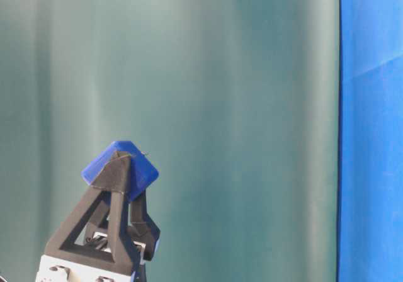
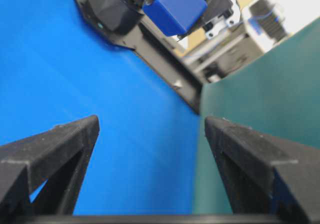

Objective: Handover the blue block to the right arm after grasping it with the left arm, then place it in the designated position.

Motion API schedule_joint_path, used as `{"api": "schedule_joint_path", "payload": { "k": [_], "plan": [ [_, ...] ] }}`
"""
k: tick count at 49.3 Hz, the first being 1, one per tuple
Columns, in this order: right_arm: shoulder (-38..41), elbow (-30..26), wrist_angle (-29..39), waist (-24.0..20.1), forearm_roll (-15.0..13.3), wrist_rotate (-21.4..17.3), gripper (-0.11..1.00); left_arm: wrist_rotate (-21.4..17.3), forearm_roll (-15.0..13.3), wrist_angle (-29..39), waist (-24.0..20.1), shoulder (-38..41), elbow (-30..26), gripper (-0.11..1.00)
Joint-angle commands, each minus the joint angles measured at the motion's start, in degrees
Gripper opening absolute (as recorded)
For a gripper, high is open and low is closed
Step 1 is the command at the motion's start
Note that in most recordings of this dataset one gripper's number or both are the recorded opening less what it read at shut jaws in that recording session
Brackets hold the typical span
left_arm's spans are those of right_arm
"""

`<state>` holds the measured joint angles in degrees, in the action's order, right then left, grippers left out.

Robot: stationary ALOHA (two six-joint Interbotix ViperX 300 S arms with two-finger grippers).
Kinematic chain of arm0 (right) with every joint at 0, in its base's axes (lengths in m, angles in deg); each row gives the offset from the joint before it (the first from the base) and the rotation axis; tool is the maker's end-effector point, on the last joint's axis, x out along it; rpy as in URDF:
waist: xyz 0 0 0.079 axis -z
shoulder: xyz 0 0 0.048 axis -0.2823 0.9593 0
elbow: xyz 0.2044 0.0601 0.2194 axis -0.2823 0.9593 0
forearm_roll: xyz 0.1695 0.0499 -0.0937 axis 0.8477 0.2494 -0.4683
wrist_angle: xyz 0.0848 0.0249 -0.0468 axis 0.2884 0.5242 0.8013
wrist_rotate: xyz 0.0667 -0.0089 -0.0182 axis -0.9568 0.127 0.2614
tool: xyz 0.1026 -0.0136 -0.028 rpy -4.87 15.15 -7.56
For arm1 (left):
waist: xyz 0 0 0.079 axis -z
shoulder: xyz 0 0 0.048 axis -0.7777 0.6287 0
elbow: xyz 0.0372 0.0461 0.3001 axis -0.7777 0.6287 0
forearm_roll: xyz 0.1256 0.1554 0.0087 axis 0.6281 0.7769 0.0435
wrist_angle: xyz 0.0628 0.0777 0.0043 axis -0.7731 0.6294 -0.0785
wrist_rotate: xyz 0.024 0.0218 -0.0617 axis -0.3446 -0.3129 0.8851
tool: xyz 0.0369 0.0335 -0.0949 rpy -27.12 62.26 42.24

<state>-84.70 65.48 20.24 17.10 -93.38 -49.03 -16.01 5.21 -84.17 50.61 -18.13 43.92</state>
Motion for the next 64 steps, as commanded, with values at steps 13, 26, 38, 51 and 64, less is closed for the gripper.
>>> {"api": "schedule_joint_path", "payload": {
  "k": [13, 26, 38, 51, 64],
  "plan": [
    [0.35, -1.49, -0.44, -0.09, -12.13, 5.62, 0.97, 0.0, -0.09, -0.97, 0.09, -1.05, -0.62, 0.49],
    [0.97, -1.32, -0.44, -0.62, -22.94, 6.42, 0.97, 0.0, 0.0, -0.97, 0.0, -1.05, -0.53, 0.49],
    [0.97, -1.32, -0.44, -1.49, -29.0, 6.59, 0.97, 0.09, 0.0, -0.97, 0.09, -1.05, -0.53, 0.49],
    [1.14, -1.49, -0.53, -1.93, -32.61, 6.77, 0.94, 0.09, -0.09, -0.97, 0.09, -1.14, -0.53, 0.49],
    [0.88, -1.32, -0.53, -1.93, -32.61, 6.68, 0.94, 0.09, 0.0, -0.97, 0.09, -1.05, -0.53, 0.49]
  ]
}}
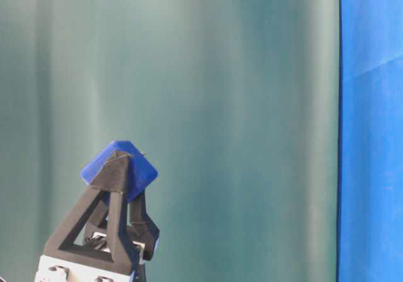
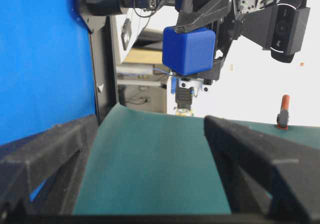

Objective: Handover the blue block to the right arm after grasping it with the left arm, then place it in the designated position.

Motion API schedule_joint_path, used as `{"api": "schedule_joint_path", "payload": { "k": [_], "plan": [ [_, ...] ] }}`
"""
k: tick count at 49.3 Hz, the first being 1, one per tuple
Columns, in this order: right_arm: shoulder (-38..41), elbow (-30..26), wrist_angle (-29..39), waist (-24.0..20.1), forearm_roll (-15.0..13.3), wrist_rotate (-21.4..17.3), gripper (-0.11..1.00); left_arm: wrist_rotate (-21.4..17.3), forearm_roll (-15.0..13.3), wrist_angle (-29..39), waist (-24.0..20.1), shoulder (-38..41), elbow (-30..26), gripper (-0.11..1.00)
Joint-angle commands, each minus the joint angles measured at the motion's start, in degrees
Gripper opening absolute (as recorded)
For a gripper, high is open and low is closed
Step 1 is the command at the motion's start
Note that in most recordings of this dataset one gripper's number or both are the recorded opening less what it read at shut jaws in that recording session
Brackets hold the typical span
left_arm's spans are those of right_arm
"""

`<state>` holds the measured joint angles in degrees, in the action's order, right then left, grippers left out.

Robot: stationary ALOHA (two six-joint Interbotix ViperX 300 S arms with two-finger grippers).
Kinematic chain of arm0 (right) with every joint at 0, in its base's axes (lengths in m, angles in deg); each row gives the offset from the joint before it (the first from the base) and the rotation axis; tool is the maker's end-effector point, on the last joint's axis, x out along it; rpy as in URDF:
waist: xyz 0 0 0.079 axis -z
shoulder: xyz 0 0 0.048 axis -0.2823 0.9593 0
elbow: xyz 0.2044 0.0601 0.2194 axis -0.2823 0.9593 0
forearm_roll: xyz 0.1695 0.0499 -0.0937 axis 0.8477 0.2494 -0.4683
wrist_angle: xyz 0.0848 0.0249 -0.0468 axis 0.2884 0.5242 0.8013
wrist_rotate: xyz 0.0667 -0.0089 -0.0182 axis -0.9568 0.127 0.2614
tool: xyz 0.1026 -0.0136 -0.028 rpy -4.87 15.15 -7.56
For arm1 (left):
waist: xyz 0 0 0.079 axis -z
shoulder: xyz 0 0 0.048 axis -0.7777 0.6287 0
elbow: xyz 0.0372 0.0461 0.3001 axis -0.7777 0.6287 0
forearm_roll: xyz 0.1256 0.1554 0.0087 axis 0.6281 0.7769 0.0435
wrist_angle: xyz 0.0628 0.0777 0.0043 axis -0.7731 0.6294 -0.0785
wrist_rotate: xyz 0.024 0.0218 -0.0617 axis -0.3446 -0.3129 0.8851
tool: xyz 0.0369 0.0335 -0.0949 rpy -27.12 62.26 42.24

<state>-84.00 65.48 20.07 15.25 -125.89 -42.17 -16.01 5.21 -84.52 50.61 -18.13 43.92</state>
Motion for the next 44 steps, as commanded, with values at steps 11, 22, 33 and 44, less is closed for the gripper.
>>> {"api": "schedule_joint_path", "payload": {
  "k": [11, 22, 33, 44],
  "plan": [
    [0.09, -1.49, -0.35, -0.09, -0.09, -0.26, 0.94, 0.09, 0.0, -0.62, 0.09, -1.05, -0.53, 0.49],
    [0.09, -1.49, -0.35, -0.09, 0.0, -0.35, 0.94, 0.09, 0.0, -0.62, 0.09, -1.05, -0.53, 0.49],
    [0.0, -1.49, -0.35, -0.09, 0.0, -0.62, 0.94, 0.09, 0.0, -0.62, 0.09, -1.14, -0.53, 0.49],
    [0.09, -1.49, -0.35, -0.09, 0.0, -0.7, 0.94, 0.09, 0.0, -0.62, 0.09, -1.14, -0.53, 0.49]
  ]
}}
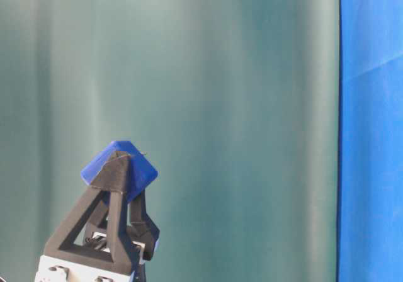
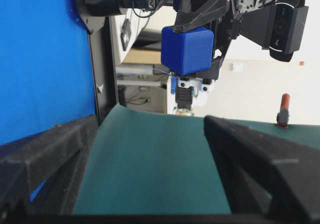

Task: Handover the blue block to the right arm after grasping it with the left arm, then place it in the designated position.
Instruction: 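Reach the open right gripper over the cube held by the left gripper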

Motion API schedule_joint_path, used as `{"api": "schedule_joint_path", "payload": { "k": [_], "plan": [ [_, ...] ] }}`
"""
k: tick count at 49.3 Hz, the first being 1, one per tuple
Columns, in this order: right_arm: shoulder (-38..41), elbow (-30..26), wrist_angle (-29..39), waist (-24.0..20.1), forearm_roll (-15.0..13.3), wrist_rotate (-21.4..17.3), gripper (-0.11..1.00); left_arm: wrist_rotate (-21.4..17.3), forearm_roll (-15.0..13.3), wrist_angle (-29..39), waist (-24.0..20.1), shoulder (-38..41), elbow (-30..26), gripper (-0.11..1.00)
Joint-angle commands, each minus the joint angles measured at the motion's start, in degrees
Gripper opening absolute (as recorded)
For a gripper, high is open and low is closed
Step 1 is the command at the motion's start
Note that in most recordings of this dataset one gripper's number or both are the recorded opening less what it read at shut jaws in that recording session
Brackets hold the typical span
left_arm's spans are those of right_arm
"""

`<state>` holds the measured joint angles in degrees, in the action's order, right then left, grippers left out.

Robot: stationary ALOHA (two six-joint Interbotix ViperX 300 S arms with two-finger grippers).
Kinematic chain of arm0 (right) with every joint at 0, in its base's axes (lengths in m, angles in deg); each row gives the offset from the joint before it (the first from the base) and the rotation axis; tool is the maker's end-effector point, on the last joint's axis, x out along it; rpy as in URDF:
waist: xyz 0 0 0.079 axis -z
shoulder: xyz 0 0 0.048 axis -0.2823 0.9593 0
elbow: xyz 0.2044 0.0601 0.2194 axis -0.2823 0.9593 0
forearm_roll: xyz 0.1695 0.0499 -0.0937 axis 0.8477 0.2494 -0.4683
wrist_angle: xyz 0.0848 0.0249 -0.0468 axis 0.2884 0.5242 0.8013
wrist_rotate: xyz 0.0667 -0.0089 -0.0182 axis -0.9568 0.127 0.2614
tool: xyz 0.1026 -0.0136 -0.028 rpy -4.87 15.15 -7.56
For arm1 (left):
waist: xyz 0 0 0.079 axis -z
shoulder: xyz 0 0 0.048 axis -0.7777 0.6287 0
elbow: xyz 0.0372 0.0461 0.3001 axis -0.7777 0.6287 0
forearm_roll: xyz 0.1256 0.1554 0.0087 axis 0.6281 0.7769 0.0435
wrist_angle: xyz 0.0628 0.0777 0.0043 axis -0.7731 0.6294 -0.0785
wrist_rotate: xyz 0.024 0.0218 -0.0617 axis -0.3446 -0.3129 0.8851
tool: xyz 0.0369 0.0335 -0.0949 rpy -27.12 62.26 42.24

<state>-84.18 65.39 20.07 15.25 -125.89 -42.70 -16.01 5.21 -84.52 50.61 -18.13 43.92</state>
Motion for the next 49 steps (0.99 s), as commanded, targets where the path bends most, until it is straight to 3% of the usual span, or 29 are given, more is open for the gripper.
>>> {"api": "schedule_joint_path", "payload": {
  "k": [1, 22, 49],
  "plan": [
    [0.26, -1.41, -0.35, -0.09, 0.0, -0.18, 0.94, 0.09, 0.0, -0.62, 0.09, -1.14, -0.53, 0.49],
    [1.14, -2.46, -0.35, -0.09, 0.0, -0.18, 0.94, 0.09, -0.09, -0.62, 0.09, -1.14, -0.53, 0.49],
    [14.77, -13.8, -0.26, -0.09, 0.0, -0.18, 0.94, 0.09, -0.09, -0.62, 0.09, -1.14, -0.53, 0.49]
  ]
}}
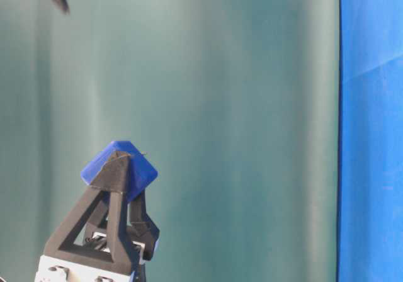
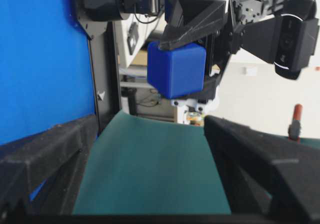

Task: Handover the blue block to the right arm after grasping it with the left arm, then place it in the designated position.
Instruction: 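Reach the open right gripper over the cube held by the left gripper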

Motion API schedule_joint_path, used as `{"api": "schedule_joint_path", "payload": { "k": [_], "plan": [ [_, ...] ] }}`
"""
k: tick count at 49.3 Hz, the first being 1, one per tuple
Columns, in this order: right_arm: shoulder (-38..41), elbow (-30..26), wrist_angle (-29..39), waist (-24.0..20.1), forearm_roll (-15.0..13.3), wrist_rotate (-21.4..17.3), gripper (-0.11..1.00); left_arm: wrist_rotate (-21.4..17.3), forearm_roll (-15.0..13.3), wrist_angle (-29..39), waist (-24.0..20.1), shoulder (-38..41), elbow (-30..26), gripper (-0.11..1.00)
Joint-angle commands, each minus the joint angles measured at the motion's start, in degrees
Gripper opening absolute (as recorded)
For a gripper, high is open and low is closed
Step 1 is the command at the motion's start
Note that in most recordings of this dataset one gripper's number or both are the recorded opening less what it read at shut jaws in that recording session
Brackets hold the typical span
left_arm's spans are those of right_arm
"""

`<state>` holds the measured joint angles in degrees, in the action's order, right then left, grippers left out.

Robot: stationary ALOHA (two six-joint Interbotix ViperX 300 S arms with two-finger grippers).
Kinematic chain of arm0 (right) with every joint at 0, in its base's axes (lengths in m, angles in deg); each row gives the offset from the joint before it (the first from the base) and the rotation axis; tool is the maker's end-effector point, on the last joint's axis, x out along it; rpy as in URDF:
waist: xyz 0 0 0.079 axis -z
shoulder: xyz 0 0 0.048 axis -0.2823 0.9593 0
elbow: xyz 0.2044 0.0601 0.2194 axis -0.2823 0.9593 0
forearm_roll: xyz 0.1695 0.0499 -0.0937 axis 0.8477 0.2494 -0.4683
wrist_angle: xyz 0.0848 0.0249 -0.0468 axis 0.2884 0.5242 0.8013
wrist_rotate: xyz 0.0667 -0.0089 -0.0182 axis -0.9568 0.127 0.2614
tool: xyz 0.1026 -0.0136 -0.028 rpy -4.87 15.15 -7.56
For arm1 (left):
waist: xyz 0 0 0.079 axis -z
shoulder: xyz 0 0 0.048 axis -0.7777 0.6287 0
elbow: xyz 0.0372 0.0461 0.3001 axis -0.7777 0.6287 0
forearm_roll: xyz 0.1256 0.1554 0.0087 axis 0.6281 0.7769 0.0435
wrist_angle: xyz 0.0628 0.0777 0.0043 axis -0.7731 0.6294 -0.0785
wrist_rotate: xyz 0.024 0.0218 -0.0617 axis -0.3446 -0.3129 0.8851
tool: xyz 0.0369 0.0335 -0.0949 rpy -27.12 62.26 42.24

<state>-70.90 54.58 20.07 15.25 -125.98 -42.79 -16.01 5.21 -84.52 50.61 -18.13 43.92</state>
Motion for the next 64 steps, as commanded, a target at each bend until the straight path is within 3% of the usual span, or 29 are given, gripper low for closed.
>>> {"api": "schedule_joint_path", "payload": {
  "k": [1, 39, 49, 64],
  "plan": [
    [2.11, -3.52, -0.35, -0.09, 0.09, -0.09, 0.94, 0.09, -0.09, -0.62, 0.09, -1.14, -0.53, 0.49],
    [24.43, -23.12, -0.35, 2.46, 0.09, 0.0, 0.94, 0.44, 0.0, -0.26, 0.09, -1.14, -0.53, 0.49],
    [27.07, -26.02, -0.26, 2.46, 0.09, 0.18, 0.94, 0.44, -0.09, -0.26, 0.09, -1.14, -0.53, 0.49],
    [27.16, -26.1, 0.0, 2.46, 0.09, 0.26, 0.94, 0.44, 0.0, -0.18, 0.09, -1.14, -0.53, 0.49]
  ]
}}
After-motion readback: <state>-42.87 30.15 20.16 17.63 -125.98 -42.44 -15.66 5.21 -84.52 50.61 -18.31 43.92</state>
